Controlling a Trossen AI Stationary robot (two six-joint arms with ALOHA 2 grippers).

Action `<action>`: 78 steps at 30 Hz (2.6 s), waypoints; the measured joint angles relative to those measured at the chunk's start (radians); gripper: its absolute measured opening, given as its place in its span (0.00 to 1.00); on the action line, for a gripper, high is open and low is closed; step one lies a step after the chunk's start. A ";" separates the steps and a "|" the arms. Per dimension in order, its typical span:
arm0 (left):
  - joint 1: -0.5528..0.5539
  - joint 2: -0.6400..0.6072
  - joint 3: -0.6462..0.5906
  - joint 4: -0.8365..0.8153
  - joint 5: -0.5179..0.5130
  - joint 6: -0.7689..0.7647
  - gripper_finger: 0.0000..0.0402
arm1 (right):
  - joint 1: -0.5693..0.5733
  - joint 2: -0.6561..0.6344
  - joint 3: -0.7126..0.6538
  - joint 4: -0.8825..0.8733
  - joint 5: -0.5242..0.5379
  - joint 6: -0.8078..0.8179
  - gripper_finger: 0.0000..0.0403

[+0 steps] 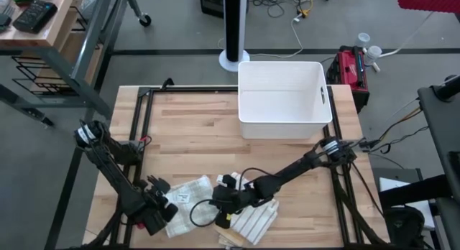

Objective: Fold towel
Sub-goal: Fold the light brown kitchen towel

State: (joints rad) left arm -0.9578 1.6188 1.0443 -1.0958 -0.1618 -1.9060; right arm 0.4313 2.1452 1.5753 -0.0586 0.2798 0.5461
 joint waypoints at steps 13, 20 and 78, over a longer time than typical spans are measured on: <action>-0.001 -0.003 -0.012 0.000 -0.004 -0.014 0.41 | -0.005 0.033 0.000 -0.011 -0.052 0.004 0.00; -0.008 -0.031 -0.012 0.004 0.007 -0.007 0.48 | -0.009 0.037 0.000 -0.084 -0.058 0.030 0.00; 0.010 0.181 0.025 0.503 0.059 0.381 0.25 | 0.004 0.092 0.103 -0.190 -0.210 0.037 0.00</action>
State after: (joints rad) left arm -0.9482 1.7997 1.0698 -0.5931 -0.1029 -1.5246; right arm 0.4355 2.2373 1.6783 -0.2485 0.0693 0.5834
